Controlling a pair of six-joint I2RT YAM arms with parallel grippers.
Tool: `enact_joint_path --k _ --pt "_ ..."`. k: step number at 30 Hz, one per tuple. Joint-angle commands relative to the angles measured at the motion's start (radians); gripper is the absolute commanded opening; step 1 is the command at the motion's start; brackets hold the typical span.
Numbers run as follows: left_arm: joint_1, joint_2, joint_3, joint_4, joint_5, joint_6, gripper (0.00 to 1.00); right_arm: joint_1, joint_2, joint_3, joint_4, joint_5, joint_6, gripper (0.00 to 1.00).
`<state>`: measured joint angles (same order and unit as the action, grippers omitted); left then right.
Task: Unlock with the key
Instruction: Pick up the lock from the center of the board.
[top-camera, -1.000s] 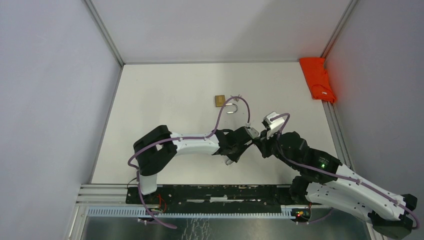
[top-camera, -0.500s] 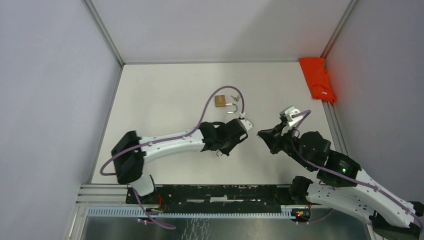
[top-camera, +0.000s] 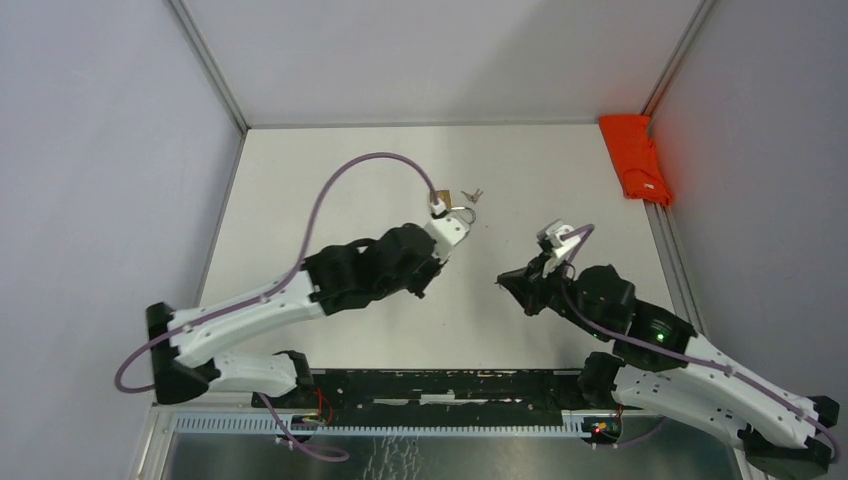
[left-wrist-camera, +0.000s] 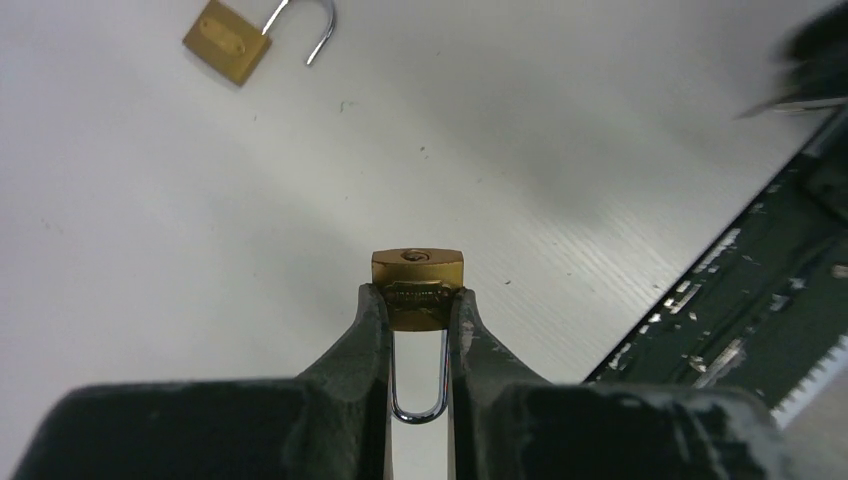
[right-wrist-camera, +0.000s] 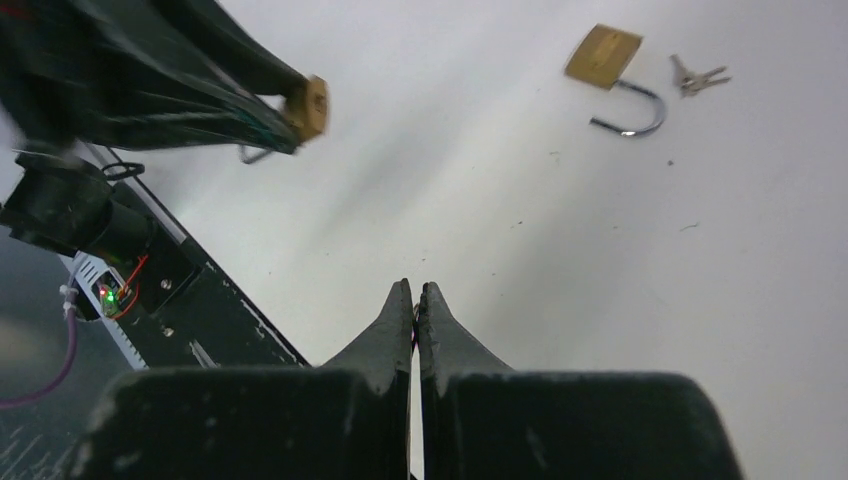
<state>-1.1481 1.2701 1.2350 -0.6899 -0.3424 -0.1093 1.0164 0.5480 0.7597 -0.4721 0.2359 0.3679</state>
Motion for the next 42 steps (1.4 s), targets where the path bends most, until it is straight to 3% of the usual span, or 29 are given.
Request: enact_joint_path --k 1,6,10,13,21,29,42 --pt "-0.009 -0.204 -0.057 0.112 0.143 0.084 0.02 0.004 0.053 -0.03 0.155 -0.069 0.042 0.0" --pt "-0.011 -0.381 -0.132 0.167 0.278 0.154 0.02 -0.006 0.136 0.012 0.206 -0.146 0.055 0.0" --pt "-0.013 -0.404 -0.132 0.132 0.392 0.198 0.02 -0.037 0.205 0.038 0.269 -0.268 0.079 0.0" --pt "-0.019 -0.402 -0.114 0.096 0.401 0.226 0.02 -0.083 0.241 0.086 0.293 -0.369 0.078 0.0" --pt "-0.025 -0.392 -0.047 -0.036 0.196 0.408 0.02 -0.183 0.371 0.26 0.244 -0.524 0.074 0.0" --pt "-0.088 -0.404 -0.076 0.05 0.009 0.601 0.02 -0.273 0.496 0.287 0.378 -0.743 0.175 0.0" --pt "-0.14 -0.349 -0.079 0.105 -0.109 0.619 0.02 -0.297 0.523 0.305 0.462 -0.836 0.193 0.0"
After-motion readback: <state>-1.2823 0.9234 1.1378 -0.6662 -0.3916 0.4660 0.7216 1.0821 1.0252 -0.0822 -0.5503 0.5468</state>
